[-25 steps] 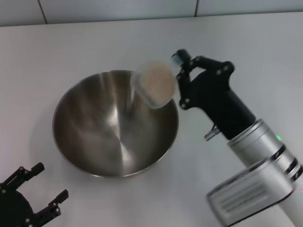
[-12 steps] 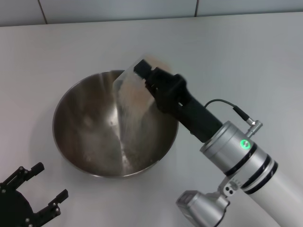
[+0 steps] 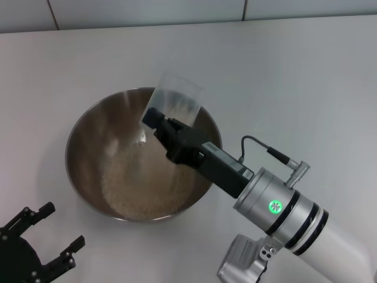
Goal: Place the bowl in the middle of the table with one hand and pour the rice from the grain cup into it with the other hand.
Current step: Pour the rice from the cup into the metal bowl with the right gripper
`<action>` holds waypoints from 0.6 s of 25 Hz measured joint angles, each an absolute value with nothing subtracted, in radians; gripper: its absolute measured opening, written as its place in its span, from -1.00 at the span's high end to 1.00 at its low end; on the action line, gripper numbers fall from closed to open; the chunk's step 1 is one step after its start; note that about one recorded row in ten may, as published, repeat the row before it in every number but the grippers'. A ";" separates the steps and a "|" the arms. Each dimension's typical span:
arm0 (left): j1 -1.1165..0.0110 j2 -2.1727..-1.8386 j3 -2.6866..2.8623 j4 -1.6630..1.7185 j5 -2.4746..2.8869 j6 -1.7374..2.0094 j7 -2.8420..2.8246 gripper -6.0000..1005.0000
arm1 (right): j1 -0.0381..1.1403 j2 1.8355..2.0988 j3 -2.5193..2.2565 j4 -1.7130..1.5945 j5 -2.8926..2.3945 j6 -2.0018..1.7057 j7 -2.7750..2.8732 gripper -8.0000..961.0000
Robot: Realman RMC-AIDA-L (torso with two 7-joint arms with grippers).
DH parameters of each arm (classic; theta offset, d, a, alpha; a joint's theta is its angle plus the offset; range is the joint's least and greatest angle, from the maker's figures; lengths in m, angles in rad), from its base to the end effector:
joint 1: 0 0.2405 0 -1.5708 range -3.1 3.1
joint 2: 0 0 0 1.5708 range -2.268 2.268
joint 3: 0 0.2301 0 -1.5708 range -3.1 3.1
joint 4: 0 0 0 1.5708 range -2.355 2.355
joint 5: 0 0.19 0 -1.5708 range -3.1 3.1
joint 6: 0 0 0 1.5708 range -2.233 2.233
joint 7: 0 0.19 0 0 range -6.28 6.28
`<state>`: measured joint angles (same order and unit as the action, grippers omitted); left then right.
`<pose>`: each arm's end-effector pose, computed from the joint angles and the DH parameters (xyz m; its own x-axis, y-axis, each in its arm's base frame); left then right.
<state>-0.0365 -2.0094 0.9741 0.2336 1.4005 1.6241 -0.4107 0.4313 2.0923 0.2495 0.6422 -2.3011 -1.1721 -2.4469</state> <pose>-0.3055 0.1767 -0.0313 0.8096 0.0401 0.5857 0.4139 -0.7464 -0.5211 0.1180 0.2618 -0.1279 -0.1556 0.4452 0.8818 0.7531 0.6311 -0.1858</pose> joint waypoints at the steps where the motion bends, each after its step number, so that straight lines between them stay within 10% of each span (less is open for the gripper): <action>1: -0.038 -2.009 0.974 0.235 1.400 1.624 -0.414 -0.60 | 0.431 2.092 0.250 0.642 -2.301 -1.172 -2.447 0.97; 15: -0.043 -2.008 0.974 0.242 1.401 1.625 -0.423 -0.60 | 0.392 2.092 0.248 0.747 -2.290 -1.223 -2.235 0.97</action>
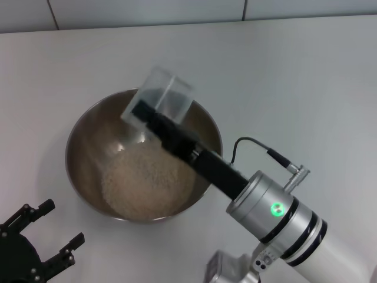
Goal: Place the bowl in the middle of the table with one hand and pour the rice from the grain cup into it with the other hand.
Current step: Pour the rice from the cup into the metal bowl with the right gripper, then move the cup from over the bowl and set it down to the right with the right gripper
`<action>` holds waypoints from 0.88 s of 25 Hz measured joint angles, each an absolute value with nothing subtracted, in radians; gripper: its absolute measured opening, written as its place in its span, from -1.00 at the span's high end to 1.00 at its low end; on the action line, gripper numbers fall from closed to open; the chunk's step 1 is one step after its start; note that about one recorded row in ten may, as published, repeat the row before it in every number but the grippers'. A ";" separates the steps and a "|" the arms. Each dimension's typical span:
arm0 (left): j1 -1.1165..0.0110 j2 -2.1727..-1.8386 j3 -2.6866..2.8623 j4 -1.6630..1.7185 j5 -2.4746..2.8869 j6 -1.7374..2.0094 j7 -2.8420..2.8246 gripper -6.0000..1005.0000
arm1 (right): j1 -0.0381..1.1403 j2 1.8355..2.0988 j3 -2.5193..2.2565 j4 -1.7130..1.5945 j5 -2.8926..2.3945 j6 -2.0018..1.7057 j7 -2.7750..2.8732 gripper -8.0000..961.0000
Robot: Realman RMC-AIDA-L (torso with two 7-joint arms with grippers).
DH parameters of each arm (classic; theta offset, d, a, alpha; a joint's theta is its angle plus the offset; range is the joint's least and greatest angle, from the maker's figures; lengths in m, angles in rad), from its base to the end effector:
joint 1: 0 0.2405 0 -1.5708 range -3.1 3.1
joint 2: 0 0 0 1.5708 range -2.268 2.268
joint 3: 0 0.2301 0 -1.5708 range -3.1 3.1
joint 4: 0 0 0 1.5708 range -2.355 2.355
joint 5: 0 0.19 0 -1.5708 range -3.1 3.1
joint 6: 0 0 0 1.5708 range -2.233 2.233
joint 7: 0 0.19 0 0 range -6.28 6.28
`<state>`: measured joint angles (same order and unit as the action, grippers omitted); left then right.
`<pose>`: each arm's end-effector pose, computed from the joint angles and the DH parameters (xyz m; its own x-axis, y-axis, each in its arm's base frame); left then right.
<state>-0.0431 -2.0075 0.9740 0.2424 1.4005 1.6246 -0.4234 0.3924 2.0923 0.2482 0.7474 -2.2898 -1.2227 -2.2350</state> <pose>-0.3045 0.1799 -0.0296 0.8086 0.0366 0.5873 0.4108 -0.7497 -0.5188 0.0952 0.2494 -0.1169 0.1250 0.5686 0.8131 0.7134 0.5180 -0.4719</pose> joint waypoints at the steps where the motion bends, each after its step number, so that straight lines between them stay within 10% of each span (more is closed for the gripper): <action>1: -0.043 -2.007 0.974 0.242 1.400 1.625 -0.423 -0.60 | 0.379 2.092 0.260 0.767 -2.289 -1.229 -2.127 0.97; 22: -0.045 -2.006 0.974 0.242 1.400 1.632 -0.423 -0.60 | 0.303 2.092 0.468 0.494 -2.026 -1.325 -0.242 0.96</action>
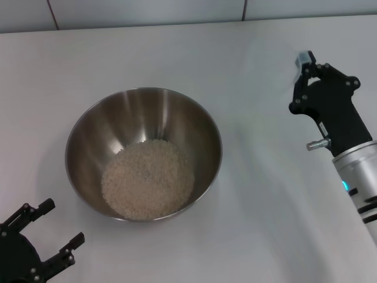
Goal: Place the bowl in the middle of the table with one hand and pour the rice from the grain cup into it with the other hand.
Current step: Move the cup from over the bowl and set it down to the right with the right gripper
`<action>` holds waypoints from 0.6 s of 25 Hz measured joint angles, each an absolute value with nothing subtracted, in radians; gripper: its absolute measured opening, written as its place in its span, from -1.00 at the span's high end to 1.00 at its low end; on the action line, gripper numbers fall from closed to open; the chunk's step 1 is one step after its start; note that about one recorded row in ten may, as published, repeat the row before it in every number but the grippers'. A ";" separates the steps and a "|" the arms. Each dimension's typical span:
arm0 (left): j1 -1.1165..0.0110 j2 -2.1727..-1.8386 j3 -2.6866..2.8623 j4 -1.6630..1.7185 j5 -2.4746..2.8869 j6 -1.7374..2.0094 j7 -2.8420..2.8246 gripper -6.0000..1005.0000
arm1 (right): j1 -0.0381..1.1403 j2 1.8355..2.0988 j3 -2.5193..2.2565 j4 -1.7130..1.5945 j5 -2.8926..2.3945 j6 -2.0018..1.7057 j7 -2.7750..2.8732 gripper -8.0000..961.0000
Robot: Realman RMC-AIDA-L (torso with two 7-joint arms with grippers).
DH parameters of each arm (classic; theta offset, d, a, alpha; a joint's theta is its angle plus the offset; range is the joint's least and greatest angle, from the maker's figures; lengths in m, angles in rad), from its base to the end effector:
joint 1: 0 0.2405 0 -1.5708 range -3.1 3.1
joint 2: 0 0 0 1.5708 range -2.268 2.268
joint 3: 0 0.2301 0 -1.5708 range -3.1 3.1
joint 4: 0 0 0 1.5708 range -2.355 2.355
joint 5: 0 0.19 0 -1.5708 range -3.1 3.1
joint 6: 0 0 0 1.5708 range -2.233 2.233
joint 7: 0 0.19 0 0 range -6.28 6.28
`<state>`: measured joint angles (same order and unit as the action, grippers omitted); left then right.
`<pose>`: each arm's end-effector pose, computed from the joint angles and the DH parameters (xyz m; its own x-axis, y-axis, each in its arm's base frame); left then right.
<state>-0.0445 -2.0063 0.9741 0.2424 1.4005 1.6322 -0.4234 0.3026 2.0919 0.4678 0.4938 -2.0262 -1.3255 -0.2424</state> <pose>-0.3032 0.1799 -0.0288 0.8064 0.0309 0.5906 0.4077 -0.7524 -0.5173 0.2199 0.3100 -0.0356 0.7249 0.2051 -0.6576 -0.6153 -0.2362 -0.7521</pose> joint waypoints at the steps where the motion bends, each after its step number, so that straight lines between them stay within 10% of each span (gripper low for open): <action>1: -0.045 -2.006 0.974 0.242 1.400 1.632 -0.423 -0.60 | 0.321 2.093 0.466 0.444 -2.020 -1.290 -0.179 0.96; 15: -0.046 -2.011 0.974 0.242 1.400 1.632 -0.423 -0.60 | 0.439 2.093 0.446 0.371 -2.025 -1.003 -0.134 0.95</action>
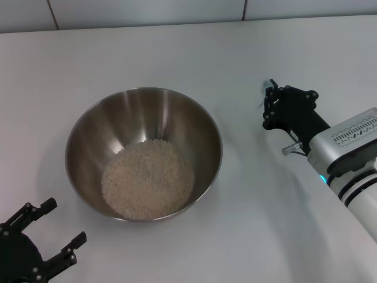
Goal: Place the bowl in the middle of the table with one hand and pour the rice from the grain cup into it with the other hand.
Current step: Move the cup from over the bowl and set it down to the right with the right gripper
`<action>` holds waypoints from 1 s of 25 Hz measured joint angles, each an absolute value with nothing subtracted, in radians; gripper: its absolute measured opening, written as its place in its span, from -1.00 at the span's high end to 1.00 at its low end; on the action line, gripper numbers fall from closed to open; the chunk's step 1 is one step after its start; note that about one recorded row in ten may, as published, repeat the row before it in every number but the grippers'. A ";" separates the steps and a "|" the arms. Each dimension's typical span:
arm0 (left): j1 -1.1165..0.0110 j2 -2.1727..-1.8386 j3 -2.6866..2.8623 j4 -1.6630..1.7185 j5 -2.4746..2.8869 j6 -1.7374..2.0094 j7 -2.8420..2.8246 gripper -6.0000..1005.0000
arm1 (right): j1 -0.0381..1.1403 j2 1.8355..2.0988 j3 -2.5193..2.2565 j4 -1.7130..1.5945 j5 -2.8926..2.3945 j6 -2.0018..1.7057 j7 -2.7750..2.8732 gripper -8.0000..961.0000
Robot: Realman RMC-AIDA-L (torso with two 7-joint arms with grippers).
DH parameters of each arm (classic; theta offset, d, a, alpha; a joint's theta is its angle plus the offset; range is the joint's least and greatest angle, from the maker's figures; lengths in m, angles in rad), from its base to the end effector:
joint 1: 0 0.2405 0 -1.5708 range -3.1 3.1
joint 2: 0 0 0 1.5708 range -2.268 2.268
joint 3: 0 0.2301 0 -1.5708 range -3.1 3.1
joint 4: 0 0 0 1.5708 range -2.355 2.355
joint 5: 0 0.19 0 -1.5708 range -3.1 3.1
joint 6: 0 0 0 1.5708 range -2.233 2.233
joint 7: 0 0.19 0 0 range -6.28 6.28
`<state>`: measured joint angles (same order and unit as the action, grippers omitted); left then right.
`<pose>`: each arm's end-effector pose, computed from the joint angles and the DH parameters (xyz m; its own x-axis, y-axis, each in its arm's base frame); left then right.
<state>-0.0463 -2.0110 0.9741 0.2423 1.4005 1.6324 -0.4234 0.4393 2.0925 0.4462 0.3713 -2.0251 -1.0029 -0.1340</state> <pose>-0.3016 0.1804 -0.0303 0.8035 0.0296 0.5945 0.4089 -0.7533 -0.5152 0.2457 0.3407 -0.0775 0.8069 -0.0525 -0.5884 -0.5645 -0.3620 -0.7418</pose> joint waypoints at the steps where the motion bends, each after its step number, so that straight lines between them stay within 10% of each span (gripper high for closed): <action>1: -0.046 -2.011 0.974 0.242 1.400 1.632 -0.423 -0.60 | 0.444 2.092 0.437 0.371 -2.026 -0.992 -0.134 0.95; 21: -0.046 -2.010 0.974 0.242 1.400 1.634 -0.423 -0.60 | 0.430 2.089 0.420 0.402 -2.026 -0.960 -0.123 0.94; 25: -0.046 -2.009 0.975 0.242 1.401 1.634 -0.423 -0.60 | 0.421 2.088 0.420 0.406 -2.026 -0.955 -0.119 0.59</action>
